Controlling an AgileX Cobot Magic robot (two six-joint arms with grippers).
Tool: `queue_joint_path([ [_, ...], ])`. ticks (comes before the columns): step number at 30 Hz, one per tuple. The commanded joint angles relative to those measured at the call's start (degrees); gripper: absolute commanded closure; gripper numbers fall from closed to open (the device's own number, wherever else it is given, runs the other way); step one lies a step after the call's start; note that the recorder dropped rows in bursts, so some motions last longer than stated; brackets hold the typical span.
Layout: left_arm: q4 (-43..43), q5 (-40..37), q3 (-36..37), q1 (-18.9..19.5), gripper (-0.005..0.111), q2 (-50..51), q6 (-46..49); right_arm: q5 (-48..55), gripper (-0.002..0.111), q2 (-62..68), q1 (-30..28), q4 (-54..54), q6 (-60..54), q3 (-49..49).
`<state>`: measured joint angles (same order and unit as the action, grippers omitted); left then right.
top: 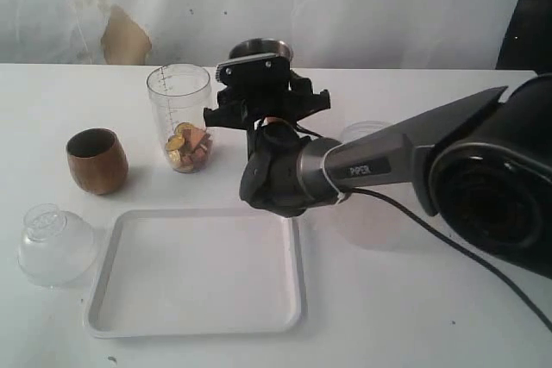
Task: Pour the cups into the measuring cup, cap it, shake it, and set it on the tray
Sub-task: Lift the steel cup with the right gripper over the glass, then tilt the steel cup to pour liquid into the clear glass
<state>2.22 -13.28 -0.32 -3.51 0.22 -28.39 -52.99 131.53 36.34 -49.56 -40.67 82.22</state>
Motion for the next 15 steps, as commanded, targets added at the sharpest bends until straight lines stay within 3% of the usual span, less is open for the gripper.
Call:
queue_joint_path([
  [1,0.46,-0.01,0.32,-0.12,0.107,-0.22,0.17,-3.85,0.108,-4.11,-0.38,1.40,-5.17,0.50],
  [10,0.46,-0.01,0.32,-0.12,0.107,-0.22,0.17,4.60,0.108,-9.34,-0.38,-0.84,-24.10,0.63],
  [15,0.46,-0.01,0.32,-0.12,0.107,-0.22,0.17,8.18,0.108,-10.00,-0.38,-9.42,-39.49,3.54],
])
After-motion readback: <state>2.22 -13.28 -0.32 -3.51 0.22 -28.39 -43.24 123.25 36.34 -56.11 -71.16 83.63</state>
